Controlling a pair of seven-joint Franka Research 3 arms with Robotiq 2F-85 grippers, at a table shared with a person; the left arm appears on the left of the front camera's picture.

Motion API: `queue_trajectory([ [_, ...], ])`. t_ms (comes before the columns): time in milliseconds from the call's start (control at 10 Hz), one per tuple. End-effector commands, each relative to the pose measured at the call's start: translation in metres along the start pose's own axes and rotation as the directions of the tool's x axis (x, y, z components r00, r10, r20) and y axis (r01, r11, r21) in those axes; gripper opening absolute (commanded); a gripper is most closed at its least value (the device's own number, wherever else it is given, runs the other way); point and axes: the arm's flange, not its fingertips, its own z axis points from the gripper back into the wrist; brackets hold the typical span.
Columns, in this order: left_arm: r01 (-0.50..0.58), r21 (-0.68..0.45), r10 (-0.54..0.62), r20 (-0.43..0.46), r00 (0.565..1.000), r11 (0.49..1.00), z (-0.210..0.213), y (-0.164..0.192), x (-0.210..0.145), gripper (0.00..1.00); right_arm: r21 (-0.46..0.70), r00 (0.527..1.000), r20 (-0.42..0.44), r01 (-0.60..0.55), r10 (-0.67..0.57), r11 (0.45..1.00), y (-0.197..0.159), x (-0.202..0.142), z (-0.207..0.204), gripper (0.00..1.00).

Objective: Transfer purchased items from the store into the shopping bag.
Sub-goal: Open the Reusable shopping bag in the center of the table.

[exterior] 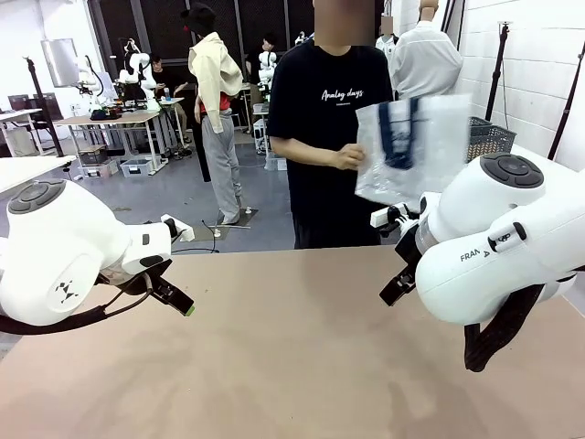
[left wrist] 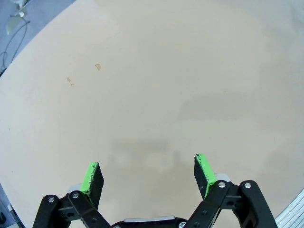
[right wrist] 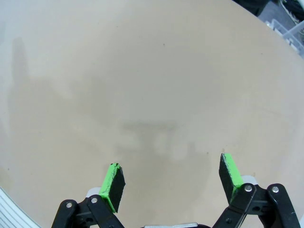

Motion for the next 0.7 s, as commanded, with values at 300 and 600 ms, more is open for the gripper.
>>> queue_trajectory([
  [300, -0.005, 0.0, 0.005, 0.0, 1.0, 1.0, 0.0, 0.0017, -0.0005, 1.0, 0.0, 1.0, 0.0, 0.001, -0.001, 1.0, -0.0001, 0.0, 0.0, 1.0],
  [600, -0.005, 0.0, 0.005, 0.0, 1.0, 1.0, 0.0, 0.0017, -0.0005, 1.0, 0.0, 1.0, 0.0, 0.001, -0.001, 1.0, -0.0001, 0.0, 0.0, 1.0],
])
